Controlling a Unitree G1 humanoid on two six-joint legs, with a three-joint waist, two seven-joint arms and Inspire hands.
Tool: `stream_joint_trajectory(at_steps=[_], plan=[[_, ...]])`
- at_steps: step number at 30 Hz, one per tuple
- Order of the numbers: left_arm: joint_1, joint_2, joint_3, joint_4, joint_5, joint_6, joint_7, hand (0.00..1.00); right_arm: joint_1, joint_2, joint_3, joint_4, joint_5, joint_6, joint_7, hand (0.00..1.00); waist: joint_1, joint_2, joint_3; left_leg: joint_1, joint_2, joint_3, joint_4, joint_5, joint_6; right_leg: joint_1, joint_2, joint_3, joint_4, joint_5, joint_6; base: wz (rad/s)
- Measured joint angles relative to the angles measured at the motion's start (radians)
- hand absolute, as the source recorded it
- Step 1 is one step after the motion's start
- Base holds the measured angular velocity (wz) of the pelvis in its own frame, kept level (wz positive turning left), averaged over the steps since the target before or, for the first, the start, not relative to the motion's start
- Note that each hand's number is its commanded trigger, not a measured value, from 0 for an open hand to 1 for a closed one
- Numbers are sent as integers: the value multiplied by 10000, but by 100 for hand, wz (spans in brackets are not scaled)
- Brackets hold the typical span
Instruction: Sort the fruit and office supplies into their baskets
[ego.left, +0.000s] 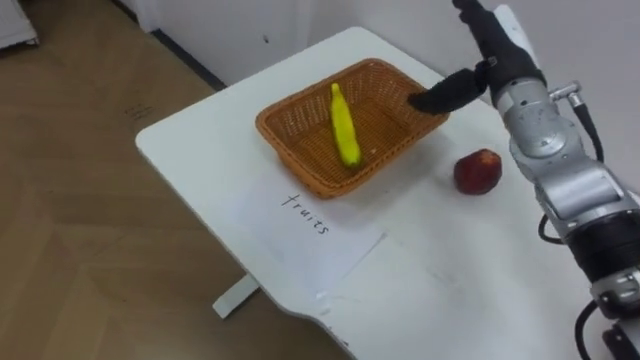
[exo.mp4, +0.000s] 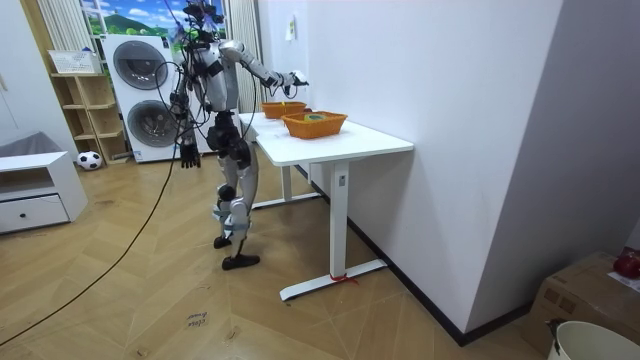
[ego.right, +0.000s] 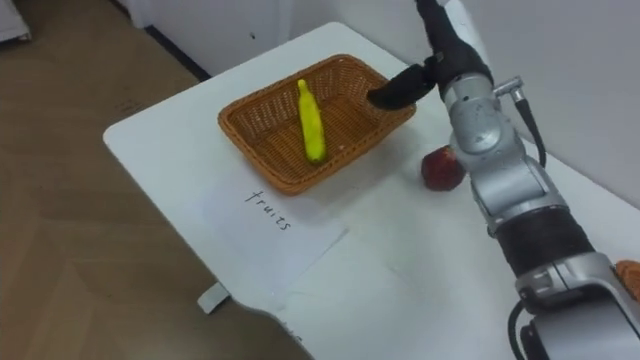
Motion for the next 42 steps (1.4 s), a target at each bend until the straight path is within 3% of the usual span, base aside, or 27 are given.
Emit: stream_joint_trajectory(at_steps=[5,13,20,30,35,42], plan=[[-6,-159,-184,-3,18,20,108,0,9,-84,-195,23,877,3,-441,0,-164,82,-37,58,10,110,1,1,1,-5,14,77,-4,0,0,-7],[30,-325,-393,40,-179,153,186,0,235,-60,-890,46,957,2,-784,0,-325,346,44,161,23,126,-6,1,8,85,-6,49,-12,1,1,0],[93,-530,-400,89,-178,148,186,0,477,-46,-1269,46,1659,2,-865,0,-538,637,-100,202,62,224,-66,5,3,98,-3,-98,-7,1,1,-1],[97,-550,-447,295,-187,79,186,0,556,-40,-1270,46,2028,-82,-999,0,-803,606,-66,299,112,408,-82,10,7,162,0,-109,-5,1,1,-2],[92,-548,-635,320,-186,79,169,0,929,-16,-1269,76,2229,-115,-954,0,-850,659,17,359,139,478,-163,9,4,229,2,-140,-6,1,0,0],[85,-545,-676,315,-184,76,149,0,1083,-16,-1268,76,2432,-115,-923,0,-844,627,-9,380,143,513,-161,9,5,196,6,-137,-7,2,0,0]])
